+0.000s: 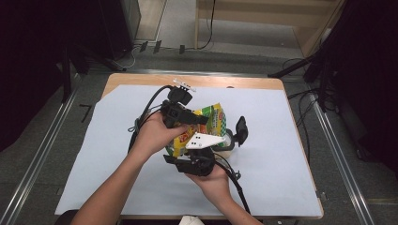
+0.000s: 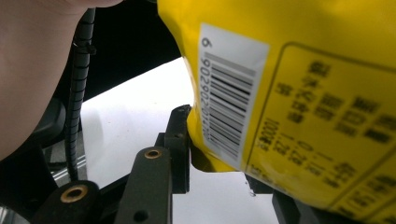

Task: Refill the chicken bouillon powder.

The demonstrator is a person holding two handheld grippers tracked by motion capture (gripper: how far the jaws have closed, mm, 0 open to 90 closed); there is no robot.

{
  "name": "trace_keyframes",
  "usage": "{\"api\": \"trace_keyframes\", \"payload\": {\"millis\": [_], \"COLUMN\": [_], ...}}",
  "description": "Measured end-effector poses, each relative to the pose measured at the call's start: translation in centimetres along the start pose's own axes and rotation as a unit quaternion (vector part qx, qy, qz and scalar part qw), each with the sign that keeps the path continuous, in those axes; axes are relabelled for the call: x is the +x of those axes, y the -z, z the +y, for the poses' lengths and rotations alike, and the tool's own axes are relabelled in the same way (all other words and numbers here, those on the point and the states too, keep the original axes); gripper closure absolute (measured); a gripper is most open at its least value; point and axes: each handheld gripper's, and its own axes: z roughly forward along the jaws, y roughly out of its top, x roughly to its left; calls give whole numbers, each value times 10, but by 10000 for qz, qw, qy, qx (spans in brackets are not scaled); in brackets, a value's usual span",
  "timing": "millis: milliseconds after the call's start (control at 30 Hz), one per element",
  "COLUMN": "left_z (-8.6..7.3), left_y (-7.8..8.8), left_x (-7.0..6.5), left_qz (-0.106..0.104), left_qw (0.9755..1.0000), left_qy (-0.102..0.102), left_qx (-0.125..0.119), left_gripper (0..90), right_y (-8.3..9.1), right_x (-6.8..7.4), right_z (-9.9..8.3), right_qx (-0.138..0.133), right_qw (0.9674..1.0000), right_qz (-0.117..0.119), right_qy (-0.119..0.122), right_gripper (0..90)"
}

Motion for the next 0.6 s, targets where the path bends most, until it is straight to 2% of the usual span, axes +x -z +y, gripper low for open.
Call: {"api": "trace_keyframes", "payload": {"millis": [600], "left_z": [0], "left_y": [-1], "left_x": [0], "left_qz": [70], "left_qw": [9999], "left_qy": [63], "left_qx": [33], "left_gripper": [703], "right_y": [-1], "right_x": [2], "right_z": [-1], "right_qx": [14], "right_qw": [10000], "right_qz": [-75], "right_qy": [56], "right_gripper": [665]}}
